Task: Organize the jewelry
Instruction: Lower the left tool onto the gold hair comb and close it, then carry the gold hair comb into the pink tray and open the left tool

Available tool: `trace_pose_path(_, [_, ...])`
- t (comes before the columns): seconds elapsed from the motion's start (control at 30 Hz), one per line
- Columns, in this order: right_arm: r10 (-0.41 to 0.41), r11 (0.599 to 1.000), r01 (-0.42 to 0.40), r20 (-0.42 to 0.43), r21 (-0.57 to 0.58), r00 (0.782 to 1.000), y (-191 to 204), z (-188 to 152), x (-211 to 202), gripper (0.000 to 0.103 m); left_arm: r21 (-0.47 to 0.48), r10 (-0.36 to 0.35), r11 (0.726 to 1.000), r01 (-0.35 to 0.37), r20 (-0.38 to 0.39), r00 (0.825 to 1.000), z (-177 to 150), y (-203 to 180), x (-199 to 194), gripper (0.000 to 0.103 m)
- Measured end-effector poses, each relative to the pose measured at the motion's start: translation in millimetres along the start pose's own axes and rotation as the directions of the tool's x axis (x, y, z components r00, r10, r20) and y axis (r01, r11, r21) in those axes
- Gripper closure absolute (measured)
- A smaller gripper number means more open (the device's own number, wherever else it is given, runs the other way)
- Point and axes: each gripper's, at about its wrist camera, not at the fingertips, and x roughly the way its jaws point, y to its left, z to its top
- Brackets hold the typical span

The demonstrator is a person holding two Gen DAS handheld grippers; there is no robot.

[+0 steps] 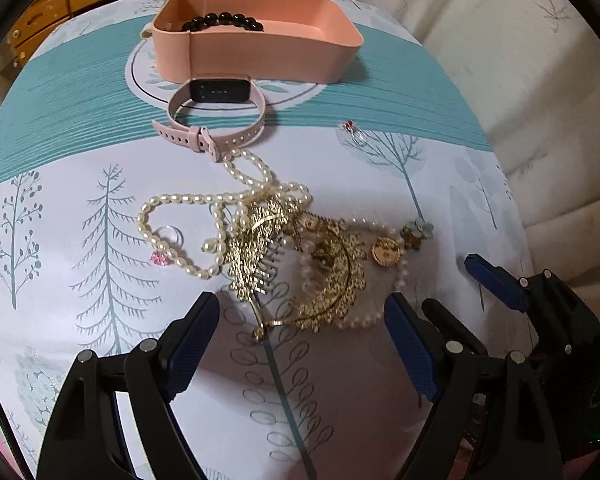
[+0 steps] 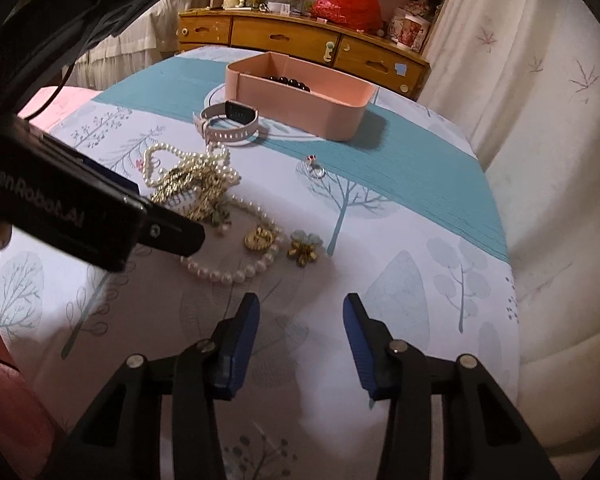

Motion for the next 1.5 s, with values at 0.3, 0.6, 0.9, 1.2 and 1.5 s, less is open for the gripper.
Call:
trace_pose_path(0.3, [0.065, 0.995, -0.067, 0.029, 0.072, 0.997, -12, 17, 20, 0.067, -0.013, 0.048, 0.999, -0.048, 0.036, 0.998, 14, -17, 17, 0.021])
trace_pose_path(0.6, [0.115, 0.987, -0.118, 0.032, 0.109, 0.993, -21, 25, 33, 0.073, -0.006, 0.104, 0.995, -0.104, 0.065, 0.992, 23, -28, 26, 0.034])
trace_pose_path(0.9, [0.139, 0.983, -0.14, 0.019, 0.115, 0.99, -22, 27, 36, 0.083, 0.028, 0.104, 0.994, -0.107, 0.096, 0.99, 17, -31, 28, 0.039])
trace_pose_path(1.2, [0.132, 0.972, -0.135, 0.026, 0.19, 0.991, -30, 29, 33, 0.083, 0.096, 0.089, 0.99, -0.099, 0.098, 0.991, 5, -30, 20, 0.073])
trace_pose_path(1.5, [0.122, 0.967, -0.126, 0.031, 0.222, 0.992, -33, 29, 26, 0.083, 0.091, 0.055, 0.994, -0.063, 0.093, 0.994, 7, -25, 14, 0.074])
